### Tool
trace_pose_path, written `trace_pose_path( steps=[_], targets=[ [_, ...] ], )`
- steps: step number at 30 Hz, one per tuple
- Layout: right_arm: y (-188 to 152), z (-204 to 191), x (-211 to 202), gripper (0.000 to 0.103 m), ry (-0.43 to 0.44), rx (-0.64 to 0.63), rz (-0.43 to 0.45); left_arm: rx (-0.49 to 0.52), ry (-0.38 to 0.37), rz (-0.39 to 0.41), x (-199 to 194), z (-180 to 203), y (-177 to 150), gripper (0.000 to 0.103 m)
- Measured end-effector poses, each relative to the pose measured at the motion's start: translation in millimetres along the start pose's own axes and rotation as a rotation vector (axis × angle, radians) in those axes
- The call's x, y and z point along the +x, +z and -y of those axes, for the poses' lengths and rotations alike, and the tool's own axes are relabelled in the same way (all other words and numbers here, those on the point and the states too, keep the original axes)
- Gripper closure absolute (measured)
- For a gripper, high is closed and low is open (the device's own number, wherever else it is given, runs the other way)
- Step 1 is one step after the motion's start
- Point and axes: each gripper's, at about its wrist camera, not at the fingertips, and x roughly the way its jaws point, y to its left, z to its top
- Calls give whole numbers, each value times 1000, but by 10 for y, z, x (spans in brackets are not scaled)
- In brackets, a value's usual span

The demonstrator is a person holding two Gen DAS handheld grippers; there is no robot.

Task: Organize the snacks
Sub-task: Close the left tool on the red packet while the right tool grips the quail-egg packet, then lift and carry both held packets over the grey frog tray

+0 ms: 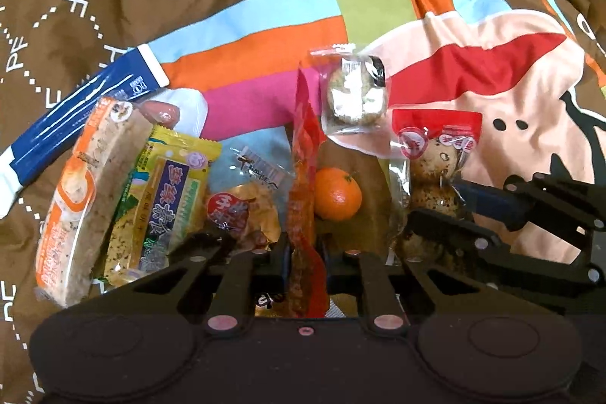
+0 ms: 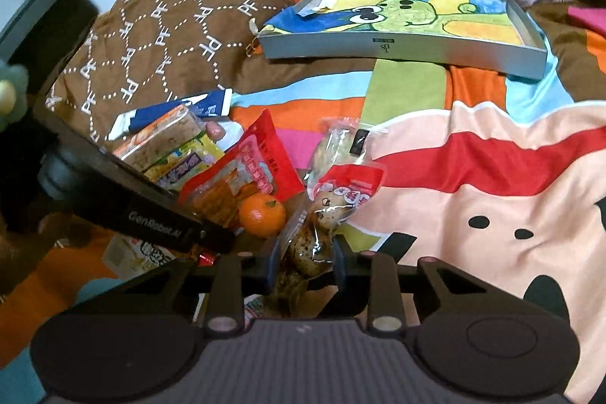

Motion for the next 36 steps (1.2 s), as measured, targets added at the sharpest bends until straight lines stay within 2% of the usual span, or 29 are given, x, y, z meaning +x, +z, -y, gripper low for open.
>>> trace_pose_path(
  steps=[11,19,23,28,36],
  targets=[
    [53,42,-168,80,4,31,95,-61,-8,86,-349,-41,-19,88],
    [110,104,-242,82,1,67,176,-136,-20,179,-528,-71,160,88],
    [178,159,-282,82,10,80,257,-152,-15,227,-574,-69,332,88],
    [355,306,-287,82,96,74,430,-194,-3,279,-637,-108,654,88],
    [755,687,-62,81,91,185,571,-222,25,392,-670,-187,1297,88]
  ],
)
